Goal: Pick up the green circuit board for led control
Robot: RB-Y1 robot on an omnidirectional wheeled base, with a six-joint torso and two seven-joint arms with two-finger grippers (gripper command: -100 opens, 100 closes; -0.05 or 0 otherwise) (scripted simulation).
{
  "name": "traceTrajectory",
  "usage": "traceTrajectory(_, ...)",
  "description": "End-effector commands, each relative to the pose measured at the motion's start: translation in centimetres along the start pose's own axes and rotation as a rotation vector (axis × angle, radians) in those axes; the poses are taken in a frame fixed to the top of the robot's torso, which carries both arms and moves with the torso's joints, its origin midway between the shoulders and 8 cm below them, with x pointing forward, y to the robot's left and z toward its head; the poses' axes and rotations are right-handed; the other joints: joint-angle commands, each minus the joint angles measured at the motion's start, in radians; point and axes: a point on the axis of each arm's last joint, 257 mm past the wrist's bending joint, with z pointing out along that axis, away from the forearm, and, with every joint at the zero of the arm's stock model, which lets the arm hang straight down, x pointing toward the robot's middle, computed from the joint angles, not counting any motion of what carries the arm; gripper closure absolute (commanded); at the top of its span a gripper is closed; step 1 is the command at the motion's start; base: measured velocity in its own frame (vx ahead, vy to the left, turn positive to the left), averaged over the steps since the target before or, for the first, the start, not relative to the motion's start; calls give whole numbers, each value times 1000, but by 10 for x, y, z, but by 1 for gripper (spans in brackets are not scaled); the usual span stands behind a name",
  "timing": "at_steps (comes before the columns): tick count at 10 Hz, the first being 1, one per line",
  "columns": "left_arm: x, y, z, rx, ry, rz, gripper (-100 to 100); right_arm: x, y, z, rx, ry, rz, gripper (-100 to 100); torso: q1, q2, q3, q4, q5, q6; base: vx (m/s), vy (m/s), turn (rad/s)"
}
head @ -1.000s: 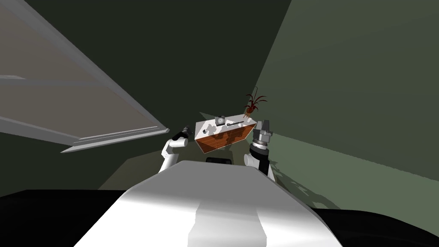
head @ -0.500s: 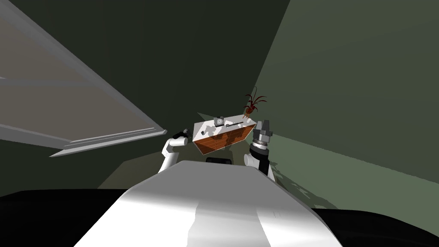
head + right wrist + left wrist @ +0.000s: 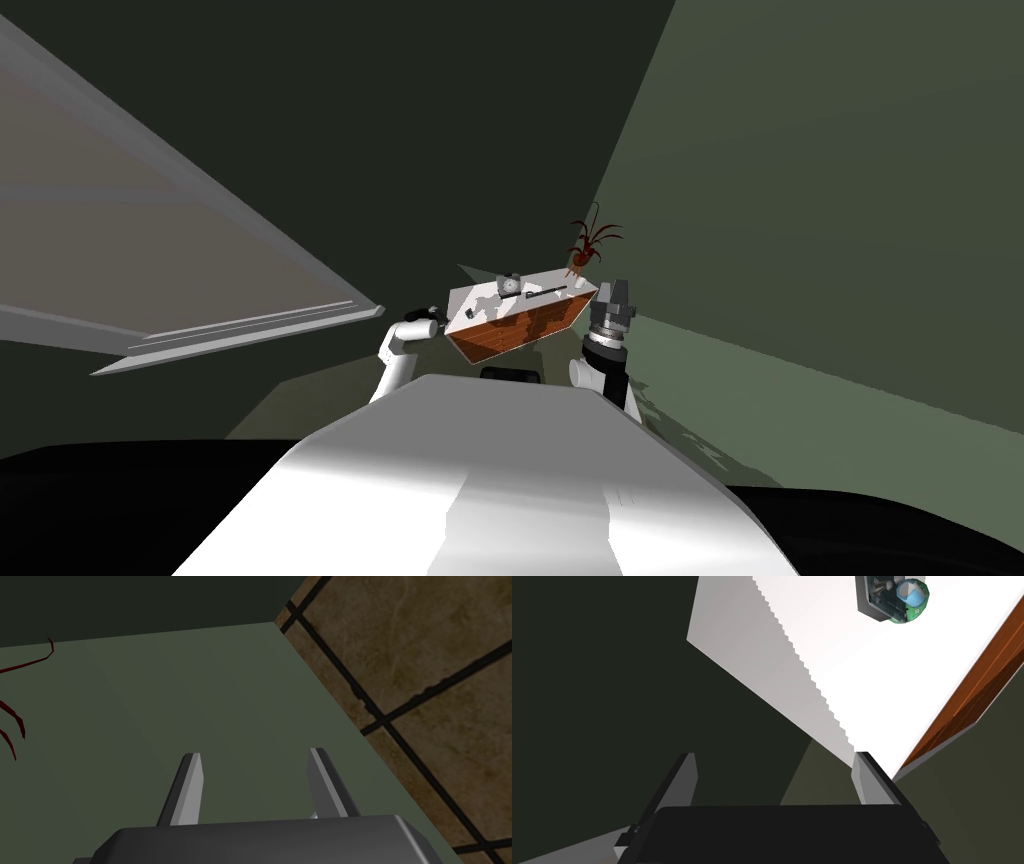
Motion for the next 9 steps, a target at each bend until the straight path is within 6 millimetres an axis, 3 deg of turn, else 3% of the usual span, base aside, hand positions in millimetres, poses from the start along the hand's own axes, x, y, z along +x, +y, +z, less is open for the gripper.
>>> traceTrajectory(1,-7,8,1,-32,-19,-16,-100,0,0,0,0,0,0,0,0,0,0,0,0,0,73,-17,-5)
traceTrajectory(9,-51,62,-1,-263,-179,-180,-100,0,0,0,0,0,0,0,-1,-4,-2,-1,0,0,111,-32,-6)
